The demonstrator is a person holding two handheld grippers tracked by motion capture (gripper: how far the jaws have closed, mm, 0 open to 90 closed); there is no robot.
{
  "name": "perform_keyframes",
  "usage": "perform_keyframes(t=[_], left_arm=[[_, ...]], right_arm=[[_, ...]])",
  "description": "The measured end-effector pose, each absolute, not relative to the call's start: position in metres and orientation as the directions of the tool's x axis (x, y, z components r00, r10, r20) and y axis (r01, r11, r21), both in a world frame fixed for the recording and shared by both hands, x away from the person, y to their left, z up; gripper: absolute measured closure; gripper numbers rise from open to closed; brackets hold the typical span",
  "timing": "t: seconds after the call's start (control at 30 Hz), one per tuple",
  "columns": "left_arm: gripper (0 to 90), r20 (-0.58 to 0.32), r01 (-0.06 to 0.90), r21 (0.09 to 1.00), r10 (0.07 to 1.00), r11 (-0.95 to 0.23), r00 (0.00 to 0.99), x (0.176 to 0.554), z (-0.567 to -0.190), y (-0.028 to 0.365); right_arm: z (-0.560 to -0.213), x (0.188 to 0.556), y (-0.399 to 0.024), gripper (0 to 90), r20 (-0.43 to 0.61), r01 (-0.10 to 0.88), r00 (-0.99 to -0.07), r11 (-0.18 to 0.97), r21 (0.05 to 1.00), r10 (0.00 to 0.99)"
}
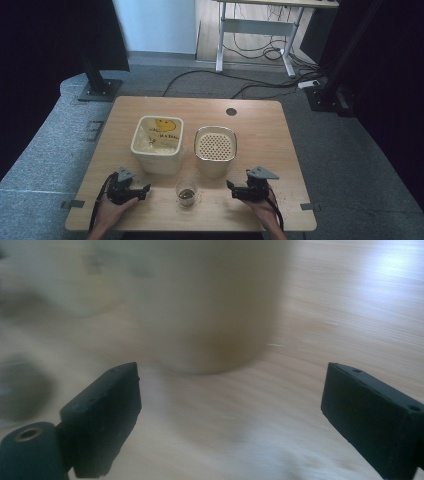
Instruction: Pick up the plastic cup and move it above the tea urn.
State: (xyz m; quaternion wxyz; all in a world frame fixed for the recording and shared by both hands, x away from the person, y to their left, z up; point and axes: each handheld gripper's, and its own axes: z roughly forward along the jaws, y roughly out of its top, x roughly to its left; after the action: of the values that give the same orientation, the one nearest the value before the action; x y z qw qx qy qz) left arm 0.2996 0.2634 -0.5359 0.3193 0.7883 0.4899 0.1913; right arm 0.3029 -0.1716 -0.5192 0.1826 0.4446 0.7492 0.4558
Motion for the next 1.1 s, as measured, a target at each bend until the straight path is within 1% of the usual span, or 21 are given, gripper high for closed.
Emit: perform_keyframes(t=[0.03, 0.07, 0.13, 0.2, 0.23, 0.27, 0.3, 0.37, 0.4, 0.43, 0.47, 0.5, 0.57, 0.67, 0.77, 0.8, 0.9, 0.97, 1.03, 1.07, 1.1], left_arm=[[13.9, -0.012, 0.651, 0.689, 0.894, -0.317, 0.448, 0.3, -0.536, 0.263], [14.0, -0.012, 0.651, 0.689, 0.894, -0.317, 0.448, 0.3, -0.536, 0.263], [14.2, -0.011, 0.659, 0.679, 0.894, -0.322, 0.448, 0.301, -0.537, 0.263], [14.3, -0.005, 0.662, 0.673, 0.893, -0.33, 0.451, 0.301, -0.537, 0.263], [14.3, -0.005, 0.662, 0.673, 0.893, -0.33, 0.451, 0.301, -0.537, 0.263], [14.3, -0.006, 0.664, 0.67, 0.892, -0.332, 0.452, 0.301, -0.537, 0.263], [14.3, -0.008, 0.668, 0.666, 0.892, -0.332, 0.451, 0.3, -0.537, 0.263], [14.3, -0.008, 0.67, 0.663, 0.891, -0.335, 0.454, 0.299, -0.537, 0.263], [14.3, -0.008, 0.67, 0.663, 0.891, -0.335, 0.454, 0.299, -0.537, 0.263], [14.4, -0.008, 0.671, 0.661, 0.89, -0.337, 0.455, 0.299, -0.537, 0.262], [14.4, -0.008, 0.671, 0.661, 0.89, -0.337, 0.455, 0.299, -0.537, 0.262], [14.3, -0.004, 0.674, 0.656, 0.891, -0.341, 0.455, 0.3, -0.538, 0.262], [14.3, 0.004, 0.678, 0.648, 0.892, -0.346, 0.452, 0.3, -0.539, 0.261], [14.3, 0.006, 0.679, 0.647, 0.893, -0.346, 0.45, 0.3, -0.539, 0.261], [14.3, 0.0, 0.678, 0.652, 0.894, -0.34, 0.448, 0.3, -0.538, 0.262], [14.3, 0.0, 0.678, 0.652, 0.894, -0.34, 0.448, 0.3, -0.538, 0.262], [14.5, 0.001, 0.686, 0.646, 0.898, -0.336, 0.439, 0.3, -0.54, 0.264], [14.7, -0.019, 0.693, 0.647, 0.902, -0.318, 0.432, 0.301, -0.541, 0.266], [14.8, -0.027, 0.697, 0.647, 0.904, -0.31, 0.427, 0.301, -0.54, 0.267], [14.8, -0.032, 0.698, 0.648, 0.905, -0.304, 0.425, 0.301, -0.54, 0.268], [14.9, -0.035, 0.698, 0.65, 0.906, -0.301, 0.423, 0.301, -0.54, 0.268]], right_arm=[[-0.519, 0.3, -0.165, 10.2, 0.135, 0.491, -0.564, 0.2, 0.848, 0.815], [-0.519, 0.3, -0.165, 10.2, 0.135, 0.491, -0.564, 0.2, 0.848, 0.815], [-0.518, 0.29, -0.144, 13.0, 0.144, 0.464, -0.628, 0.218, 0.859, 0.765], [-0.518, 0.285, -0.132, 13.2, 0.146, 0.444, -0.657, 0.224, 0.868, 0.74], [-0.518, 0.285, -0.132, 13.2, 0.146, 0.444, -0.657, 0.224, 0.868, 0.74], [-0.518, 0.278, -0.117, 13.3, 0.153, 0.427, -0.701, 0.239, 0.872, 0.696], [-0.519, 0.275, -0.11, 13.3, 0.156, 0.422, -0.718, 0.246, 0.873, 0.678], [-0.52, 0.269, -0.097, 13.3, 0.157, 0.411, -0.75, 0.267, 0.872, 0.642], [-0.52, 0.269, -0.097, 13.3, 0.157, 0.411, -0.75, 0.267, 0.872, 0.642], [-0.521, 0.265, -0.085, 13.3, 0.139, 0.389, -0.779, 0.296, 0.872, 0.611], [-0.521, 0.265, -0.085, 13.3, 0.139, 0.389, -0.779, 0.296, 0.872, 0.611], [-0.521, 0.265, -0.072, 13.6, 0.127, 0.372, -0.799, 0.316, 0.873, 0.588], [-0.522, 0.267, -0.059, 13.8, 0.13, 0.368, -0.815, 0.332, 0.869, 0.564], [-0.528, 0.273, -0.04, 15.5, 0.115, 0.355, -0.833, 0.364, 0.861, 0.541], [-0.536, 0.279, -0.03, 22.7, 0.099, 0.342, -0.835, 0.37, 0.864, 0.541], [-0.538, 0.281, -0.029, 22.7, 0.1, 0.34, -0.834, 0.363, 0.868, 0.543], [-0.539, 0.284, -0.03, 32.6, 0.104, 0.343, -0.827, 0.348, 0.872, 0.553], [-0.538, 0.284, -0.033, 35.2, 0.094, 0.337, -0.827, 0.356, 0.871, 0.554], [-0.537, 0.284, -0.035, 35.9, 0.095, 0.34, -0.826, 0.356, 0.87, 0.556], [-0.536, 0.284, -0.039, 37.3, 0.098, 0.344, -0.819, 0.347, 0.872, 0.565], [-0.531, 0.285, -0.046, 39.0, 0.116, 0.349, -0.81, 0.312, 0.884, 0.575]])
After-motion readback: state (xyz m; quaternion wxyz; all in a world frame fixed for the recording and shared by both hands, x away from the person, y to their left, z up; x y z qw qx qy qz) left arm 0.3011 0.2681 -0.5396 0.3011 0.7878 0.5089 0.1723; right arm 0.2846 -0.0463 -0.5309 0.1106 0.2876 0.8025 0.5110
